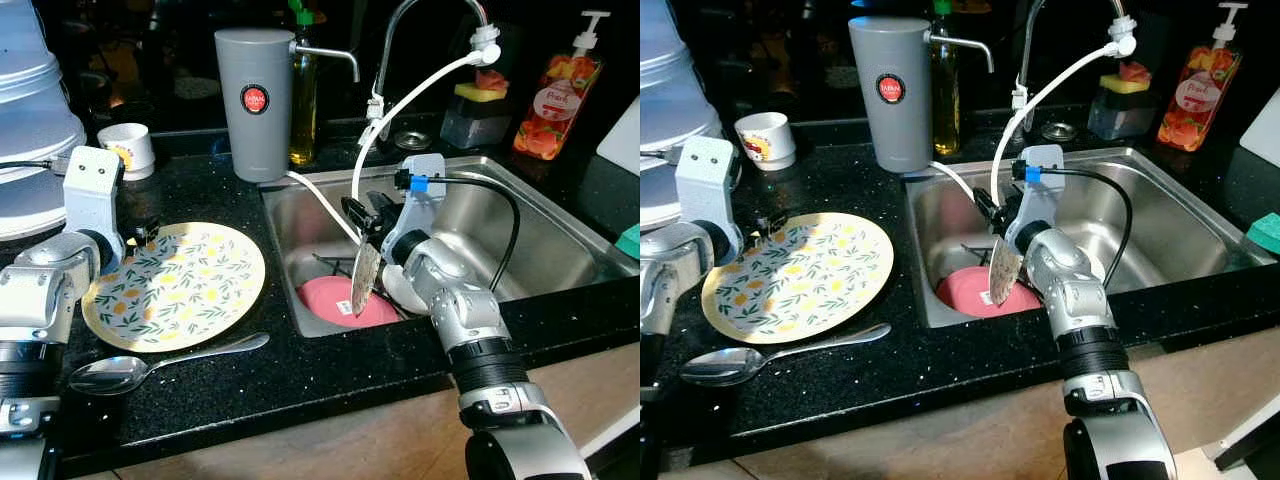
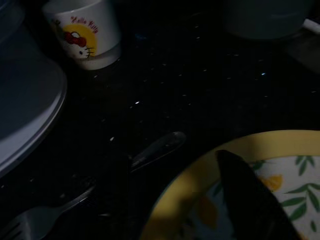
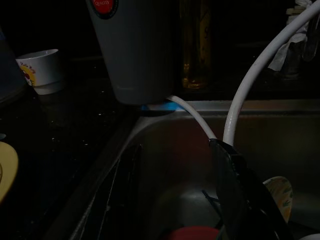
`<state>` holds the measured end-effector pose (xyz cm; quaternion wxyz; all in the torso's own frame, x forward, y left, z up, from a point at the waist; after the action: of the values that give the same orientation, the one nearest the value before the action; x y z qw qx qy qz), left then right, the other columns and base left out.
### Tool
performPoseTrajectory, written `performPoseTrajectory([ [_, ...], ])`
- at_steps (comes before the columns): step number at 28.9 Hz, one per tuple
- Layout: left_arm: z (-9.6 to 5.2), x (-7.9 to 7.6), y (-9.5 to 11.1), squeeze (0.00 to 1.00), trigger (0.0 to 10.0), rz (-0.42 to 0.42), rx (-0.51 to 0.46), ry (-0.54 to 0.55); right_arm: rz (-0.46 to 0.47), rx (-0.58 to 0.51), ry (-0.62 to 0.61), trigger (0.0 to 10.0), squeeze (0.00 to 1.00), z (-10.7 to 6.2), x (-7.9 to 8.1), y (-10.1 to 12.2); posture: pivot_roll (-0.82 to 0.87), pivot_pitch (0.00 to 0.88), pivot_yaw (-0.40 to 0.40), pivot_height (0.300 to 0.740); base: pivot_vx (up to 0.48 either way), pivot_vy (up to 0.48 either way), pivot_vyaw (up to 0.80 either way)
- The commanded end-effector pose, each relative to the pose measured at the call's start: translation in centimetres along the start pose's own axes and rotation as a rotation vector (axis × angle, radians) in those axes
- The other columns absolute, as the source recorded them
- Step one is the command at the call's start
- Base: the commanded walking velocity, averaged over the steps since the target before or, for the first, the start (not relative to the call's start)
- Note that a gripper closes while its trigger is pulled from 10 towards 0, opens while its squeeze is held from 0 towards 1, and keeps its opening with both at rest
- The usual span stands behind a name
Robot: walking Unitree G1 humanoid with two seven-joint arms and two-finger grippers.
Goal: Kitchen organization
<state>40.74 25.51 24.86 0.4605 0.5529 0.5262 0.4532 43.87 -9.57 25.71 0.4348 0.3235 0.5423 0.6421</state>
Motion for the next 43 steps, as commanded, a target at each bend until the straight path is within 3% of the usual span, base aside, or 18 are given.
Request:
performPoseTrajectory([
  [1, -0.1, -0.2, 0.4, 0.00, 10.0, 0.035, 0.003, -0.001, 0.007, -0.015, 0.007, 10.0, 0.00, 0.1, 0.1, 0.6, 0.09, 0.060, 0.020, 0.740, 0.000, 0.000, 0.00],
  [4, -0.1, -0.3, 0.5, 0.00, 10.0, 0.027, 0.009, -0.001, 0.006, -0.015, 0.008, 10.0, 0.00, 0.1, 0.1, 0.7, 0.09, 0.060, 0.020, 0.740, 0.000, 0.000, 0.00],
  [8, -0.3, -0.2, -0.6, 0.00, 10.0, -0.031, 0.097, 0.005, 0.003, -0.009, 0.012, 10.0, 0.00, 0.1, 0.1, 0.6, 0.09, 0.060, 0.020, 0.740, 0.000, 0.000, 0.00],
  [23, -1.0, -0.4, -3.4, 0.00, 10.0, -0.048, 0.259, -0.010, -0.009, 0.002, 0.027, 10.0, 0.00, 0.0, 0.2, 0.4, 0.08, 0.060, 0.020, 0.740, 0.000, 0.000, 0.00],
  [27, -1.2, -2.1, -4.1, 0.00, 10.0, -0.151, 0.293, -0.092, -0.017, 0.001, 0.030, 10.0, 0.00, 0.0, 0.2, 0.4, 0.08, 0.058, 0.018, 0.740, 0.000, 0.000, 0.00],
  [33, -1.2, -4.0, -3.8, 0.00, 10.0, -0.228, 0.293, -0.175, -0.023, -0.002, 0.030, 10.0, 0.00, 0.0, 0.2, 0.5, 0.08, 0.057, 0.018, 0.740, 0.000, 0.000, 0.00],
  [34, -1.2, -5.2, -3.2, 0.00, 10.0, -0.258, 0.280, -0.221, -0.028, -0.005, 0.028, 10.0, 0.00, 0.1, 0.1, 0.6, 0.08, 0.053, 0.018, 0.740, 0.000, 0.000, 0.00],
  [43, -1.2, -5.8, -2.7, 0.00, 10.0, -0.275, 0.262, -0.241, -0.005, -0.007, 0.040, 10.0, 0.00, 0.1, 0.4, 0.8, 0.08, 0.047, 0.020, 0.740, 0.000, 0.000, 0.00],
])
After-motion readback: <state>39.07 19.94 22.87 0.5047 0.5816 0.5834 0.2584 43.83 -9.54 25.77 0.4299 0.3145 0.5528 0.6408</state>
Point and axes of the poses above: a point about 5 cm out from each wrist's last joint towards the gripper, its own z axis pointing out of the wrist towards the gripper, its own y axis along the axis of the wrist's last joint, x = y × z, the point moved 6 cm from there along z, pointing out of the wrist towards the gripper, and after that the axes turned 8 degrees about -z, right-handed, at the moved point
